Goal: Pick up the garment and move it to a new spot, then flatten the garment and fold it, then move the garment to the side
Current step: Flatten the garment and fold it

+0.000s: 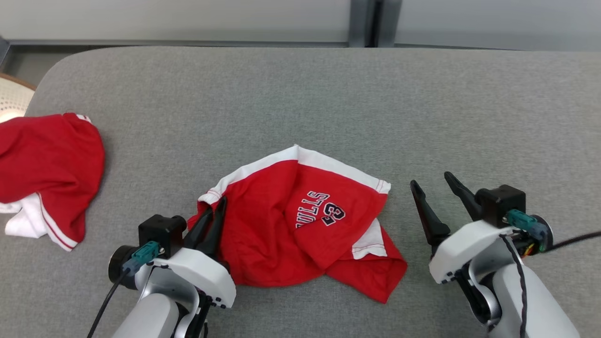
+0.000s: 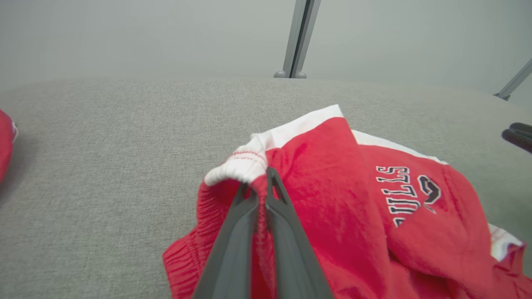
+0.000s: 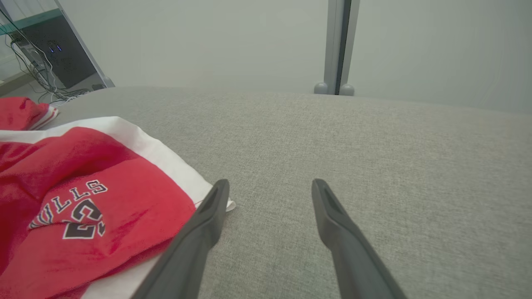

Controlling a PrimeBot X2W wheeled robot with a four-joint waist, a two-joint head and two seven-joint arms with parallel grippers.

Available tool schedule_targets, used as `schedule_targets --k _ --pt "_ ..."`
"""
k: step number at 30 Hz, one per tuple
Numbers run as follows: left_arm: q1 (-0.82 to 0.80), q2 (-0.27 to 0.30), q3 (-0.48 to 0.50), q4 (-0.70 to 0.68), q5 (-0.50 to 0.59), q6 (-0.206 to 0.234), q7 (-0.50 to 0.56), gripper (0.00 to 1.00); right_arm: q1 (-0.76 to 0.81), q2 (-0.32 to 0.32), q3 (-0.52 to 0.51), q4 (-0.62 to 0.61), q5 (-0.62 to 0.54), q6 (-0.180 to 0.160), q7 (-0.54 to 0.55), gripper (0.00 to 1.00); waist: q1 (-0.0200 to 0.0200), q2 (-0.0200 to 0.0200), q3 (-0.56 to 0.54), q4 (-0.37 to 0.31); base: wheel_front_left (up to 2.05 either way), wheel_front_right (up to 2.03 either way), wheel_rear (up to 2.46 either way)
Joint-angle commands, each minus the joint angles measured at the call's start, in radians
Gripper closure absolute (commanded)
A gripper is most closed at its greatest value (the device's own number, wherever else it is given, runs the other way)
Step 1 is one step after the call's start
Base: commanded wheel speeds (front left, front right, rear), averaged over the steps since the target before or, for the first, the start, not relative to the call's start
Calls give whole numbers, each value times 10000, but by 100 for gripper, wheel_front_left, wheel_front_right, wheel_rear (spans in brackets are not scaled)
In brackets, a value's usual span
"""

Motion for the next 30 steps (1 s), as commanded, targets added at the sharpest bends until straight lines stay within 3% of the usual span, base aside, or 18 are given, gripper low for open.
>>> schedule_targets --k 1,9,10,11,12,13,22,30 --pt "-215 -19 -24 43 77 -33 -95 100 -299 -49 146 280 149 -3 -98 0 0 0 372 396 0 0 0" --pt "-679 -270 -271 291 247 -209 -526 100 -1649 -121 1684 3016 1078 -2 113 0 0 0 662 865 0 0 0" --pt "-696 -276 -278 311 262 -203 -580 100 -1665 -126 1885 3254 1205 -3 197 4 0 0 670 886 0 0 0" --pt "-717 -268 -265 304 279 -185 -665 100 -1694 -128 2055 3440 1352 -2 204 41 0 0 676 897 0 0 0" --pt "-734 -249 -237 292 283 -170 -718 100 -1752 -156 2176 3589 1450 -2 149 61 0 0 679 904 0 0 0" --pt "-754 -216 -216 282 303 -145 -791 100 -1796 -192 2286 3710 1550 -2 85 100 0 0 682 908 0 0 0" --pt "-868 259 152 -319 590 87 -1422 100 -2364 -676 1914 3225 1704 -9 -1836 100 0 0 307 624 0 0 0" --pt "-1062 943 434 -1908 845 292 -1257 100 -2075 -1239 1016 812 1247 -9 -2583 100 0 0 -262 -91 0 0 0"
